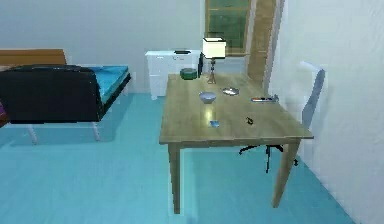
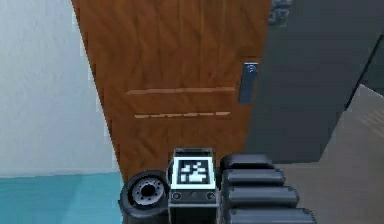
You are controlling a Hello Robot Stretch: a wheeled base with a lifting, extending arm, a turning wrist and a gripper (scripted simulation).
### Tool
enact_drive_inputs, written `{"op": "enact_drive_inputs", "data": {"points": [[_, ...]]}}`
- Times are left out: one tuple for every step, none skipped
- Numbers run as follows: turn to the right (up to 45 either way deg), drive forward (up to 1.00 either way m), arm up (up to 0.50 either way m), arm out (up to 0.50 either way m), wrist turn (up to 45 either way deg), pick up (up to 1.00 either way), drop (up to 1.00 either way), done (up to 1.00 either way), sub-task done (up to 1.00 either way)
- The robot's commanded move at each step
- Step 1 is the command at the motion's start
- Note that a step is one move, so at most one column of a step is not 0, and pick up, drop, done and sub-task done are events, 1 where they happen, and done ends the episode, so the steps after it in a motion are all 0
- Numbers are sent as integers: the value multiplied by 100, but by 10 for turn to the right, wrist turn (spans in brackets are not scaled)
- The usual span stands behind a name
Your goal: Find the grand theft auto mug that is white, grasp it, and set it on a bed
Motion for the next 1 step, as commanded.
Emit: {"op": "enact_drive_inputs", "data": {"points": [[0, 50, 0, 0, 0, 0, 0, 0, 0]]}}
